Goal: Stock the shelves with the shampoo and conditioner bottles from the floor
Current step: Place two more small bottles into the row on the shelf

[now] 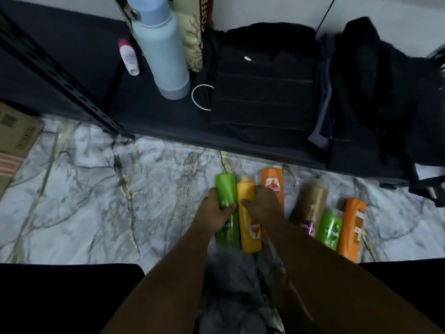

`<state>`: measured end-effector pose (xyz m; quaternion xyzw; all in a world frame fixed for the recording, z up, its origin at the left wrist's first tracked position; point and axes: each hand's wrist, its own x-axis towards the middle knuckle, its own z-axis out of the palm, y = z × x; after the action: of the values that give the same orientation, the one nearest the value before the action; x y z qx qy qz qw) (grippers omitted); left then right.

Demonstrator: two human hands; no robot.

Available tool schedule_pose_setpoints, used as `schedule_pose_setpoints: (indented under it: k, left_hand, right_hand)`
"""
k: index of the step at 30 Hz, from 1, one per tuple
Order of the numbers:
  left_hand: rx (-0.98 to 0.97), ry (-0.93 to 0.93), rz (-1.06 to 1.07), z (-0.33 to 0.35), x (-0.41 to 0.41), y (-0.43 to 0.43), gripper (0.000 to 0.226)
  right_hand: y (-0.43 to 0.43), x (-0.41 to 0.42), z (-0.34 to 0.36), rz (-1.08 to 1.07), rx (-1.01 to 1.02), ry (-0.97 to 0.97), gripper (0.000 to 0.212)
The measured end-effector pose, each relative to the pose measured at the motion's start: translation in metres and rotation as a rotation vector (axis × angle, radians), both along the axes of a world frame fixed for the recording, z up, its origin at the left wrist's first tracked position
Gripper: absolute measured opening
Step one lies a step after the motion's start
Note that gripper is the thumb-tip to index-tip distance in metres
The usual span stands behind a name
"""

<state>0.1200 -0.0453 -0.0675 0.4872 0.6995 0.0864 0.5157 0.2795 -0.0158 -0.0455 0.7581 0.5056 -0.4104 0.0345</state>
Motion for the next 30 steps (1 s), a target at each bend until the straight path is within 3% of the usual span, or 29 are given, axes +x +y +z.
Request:
schedule_pose_setpoints:
  k: [4, 8, 12, 17, 25, 30]
  left_hand:
    - [-0.037, 0.069, 0.039, -0.009, -0.009, -0.006, 0.068]
    - [-0.104, 0.092, 0.089, -0.014, -0.012, -0.009, 0.066]
    - [-0.110, 0.076, 0.099, -0.014, -0.012, -0.015, 0.066]
    - [0.017, 0.105, 0.062, 0.004, -0.014, -0.014, 0.069]
    - [0.211, -0.246, 0.165, 0.060, -0.026, 0.008, 0.060]
    - [0.266, -0.296, 0.136, 0.080, -0.032, 0.001, 0.061]
  right_hand:
    - [-0.006, -0.007, -0.016, 0.065, -0.082, -0.015, 0.060]
    - [-0.011, -0.010, -0.023, -0.051, -0.124, 0.067, 0.083]
    - [-0.021, -0.009, -0.031, -0.178, -0.100, 0.133, 0.077]
    - [-0.018, -0.003, -0.014, -0.269, -0.033, 0.238, 0.060]
    - [-0.003, -0.004, 0.049, -0.333, 0.172, 0.539, 0.052]
    - [-0.015, -0.007, 0.070, -0.249, 0.281, 0.524, 0.051]
